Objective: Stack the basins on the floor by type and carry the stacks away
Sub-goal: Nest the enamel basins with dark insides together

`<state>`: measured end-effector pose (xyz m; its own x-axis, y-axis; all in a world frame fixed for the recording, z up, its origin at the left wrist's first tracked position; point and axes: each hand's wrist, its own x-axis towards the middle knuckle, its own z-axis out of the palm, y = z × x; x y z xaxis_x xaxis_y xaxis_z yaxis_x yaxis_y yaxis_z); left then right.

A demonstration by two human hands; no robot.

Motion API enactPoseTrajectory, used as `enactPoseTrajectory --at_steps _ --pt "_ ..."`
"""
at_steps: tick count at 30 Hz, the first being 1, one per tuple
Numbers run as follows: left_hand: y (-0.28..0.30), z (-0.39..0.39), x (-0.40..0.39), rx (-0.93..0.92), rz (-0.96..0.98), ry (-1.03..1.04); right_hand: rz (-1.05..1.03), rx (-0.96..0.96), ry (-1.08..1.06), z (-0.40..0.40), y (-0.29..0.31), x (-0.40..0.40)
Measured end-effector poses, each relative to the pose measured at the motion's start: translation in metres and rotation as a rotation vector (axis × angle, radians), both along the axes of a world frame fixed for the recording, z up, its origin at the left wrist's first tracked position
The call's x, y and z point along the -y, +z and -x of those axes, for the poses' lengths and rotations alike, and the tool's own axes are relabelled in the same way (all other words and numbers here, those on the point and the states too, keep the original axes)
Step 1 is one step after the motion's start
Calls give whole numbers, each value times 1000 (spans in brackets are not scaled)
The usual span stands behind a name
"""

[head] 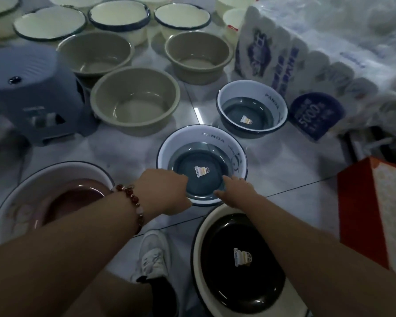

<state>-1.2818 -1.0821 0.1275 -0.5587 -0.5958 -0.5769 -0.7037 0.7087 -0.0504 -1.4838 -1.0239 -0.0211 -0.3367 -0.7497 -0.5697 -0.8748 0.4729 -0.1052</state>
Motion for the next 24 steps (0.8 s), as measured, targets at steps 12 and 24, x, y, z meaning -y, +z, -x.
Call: enactPoseTrajectory --at_steps 12,24 --pt "3 23 61 -44 -35 36 167 496 -1124 37 -70 35" --pt "-1 14 78 23 -158 118 211 894 -1338 38 -34 63"
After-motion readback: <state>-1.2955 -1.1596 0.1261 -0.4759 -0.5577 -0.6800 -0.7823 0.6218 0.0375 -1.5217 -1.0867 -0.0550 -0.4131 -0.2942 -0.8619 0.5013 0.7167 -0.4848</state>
